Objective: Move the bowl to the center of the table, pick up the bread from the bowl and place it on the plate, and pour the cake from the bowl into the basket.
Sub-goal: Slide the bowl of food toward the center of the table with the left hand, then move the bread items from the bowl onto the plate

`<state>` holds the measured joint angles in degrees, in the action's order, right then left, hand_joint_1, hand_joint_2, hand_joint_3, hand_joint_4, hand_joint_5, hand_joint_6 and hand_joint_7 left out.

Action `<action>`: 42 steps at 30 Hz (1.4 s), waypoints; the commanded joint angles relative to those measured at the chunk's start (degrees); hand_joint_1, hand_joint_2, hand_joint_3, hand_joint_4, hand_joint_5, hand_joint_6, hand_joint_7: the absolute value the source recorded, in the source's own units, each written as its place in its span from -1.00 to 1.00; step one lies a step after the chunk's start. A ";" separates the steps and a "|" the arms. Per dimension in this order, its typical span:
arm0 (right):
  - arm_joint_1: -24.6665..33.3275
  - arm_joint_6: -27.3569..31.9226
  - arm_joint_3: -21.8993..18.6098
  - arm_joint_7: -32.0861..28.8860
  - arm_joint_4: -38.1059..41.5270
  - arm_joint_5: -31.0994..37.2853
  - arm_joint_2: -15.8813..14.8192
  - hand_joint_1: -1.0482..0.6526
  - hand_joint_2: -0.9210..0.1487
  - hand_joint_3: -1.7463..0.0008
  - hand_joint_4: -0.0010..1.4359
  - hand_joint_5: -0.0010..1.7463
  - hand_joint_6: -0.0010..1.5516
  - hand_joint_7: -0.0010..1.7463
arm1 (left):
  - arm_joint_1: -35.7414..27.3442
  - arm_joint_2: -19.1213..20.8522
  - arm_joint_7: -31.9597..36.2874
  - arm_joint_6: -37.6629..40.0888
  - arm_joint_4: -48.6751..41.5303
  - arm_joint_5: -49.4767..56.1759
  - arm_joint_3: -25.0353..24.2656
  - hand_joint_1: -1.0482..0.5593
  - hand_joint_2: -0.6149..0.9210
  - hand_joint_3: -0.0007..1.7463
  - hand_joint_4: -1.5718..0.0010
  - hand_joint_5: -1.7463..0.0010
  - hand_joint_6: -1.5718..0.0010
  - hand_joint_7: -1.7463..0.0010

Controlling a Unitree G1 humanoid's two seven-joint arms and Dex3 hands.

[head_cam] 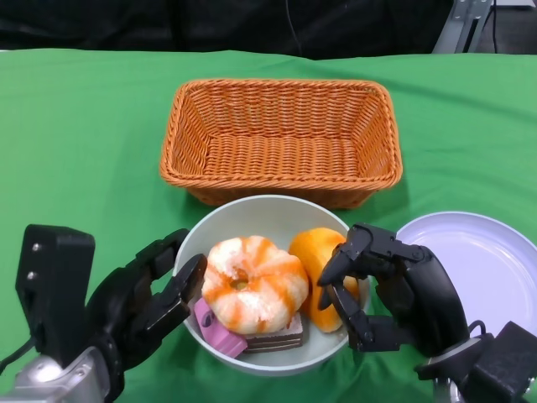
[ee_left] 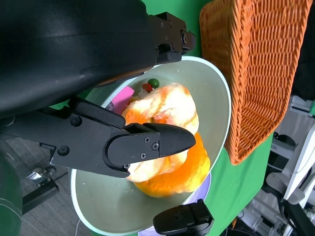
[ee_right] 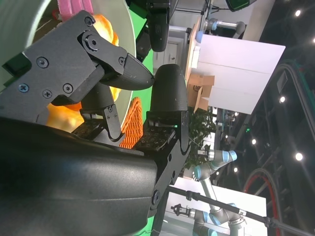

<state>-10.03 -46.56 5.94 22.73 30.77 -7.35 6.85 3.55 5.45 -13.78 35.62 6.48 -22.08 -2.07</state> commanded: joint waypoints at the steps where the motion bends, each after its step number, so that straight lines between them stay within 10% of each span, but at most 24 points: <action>1: -0.56 -0.01 -0.39 -0.26 -0.30 -0.72 -0.10 0.12 -0.13 -0.35 0.14 0.70 -0.02 0.51 | 1.00 -0.25 -0.40 -0.02 -0.66 0.10 0.38 -0.47 1.00 -0.47 1.00 1.00 1.00 1.00; 30: -0.50 0.56 -0.32 -2.03 -0.15 1.05 -0.33 0.14 -0.09 -0.39 0.15 0.70 0.00 0.51 | 0.34 1.42 3.77 -13.83 -1.34 10.40 -1.64 -0.39 1.00 -0.50 0.96 0.98 0.95 0.98; 38: -0.78 0.17 -0.41 -1.32 0.62 0.36 -0.25 0.13 -0.07 -0.40 0.15 0.69 -0.01 0.50 | -1.74 -0.16 8.81 -25.43 -2.09 15.56 -3.71 -0.36 1.00 -0.61 0.71 0.88 0.71 0.91; 42: -1.18 -0.62 -0.66 -0.97 1.48 0.09 -0.37 0.13 -0.08 -0.39 0.13 0.68 -0.01 0.49 | -2.28 -3.66 6.63 -40.77 -7.36 10.22 -8.27 -0.02 1.00 -0.72 0.21 0.70 0.21 0.80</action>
<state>-10.57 -46.34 5.73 21.62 31.72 -6.42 6.81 1.75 2.10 -6.15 -0.32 1.09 -10.07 -8.27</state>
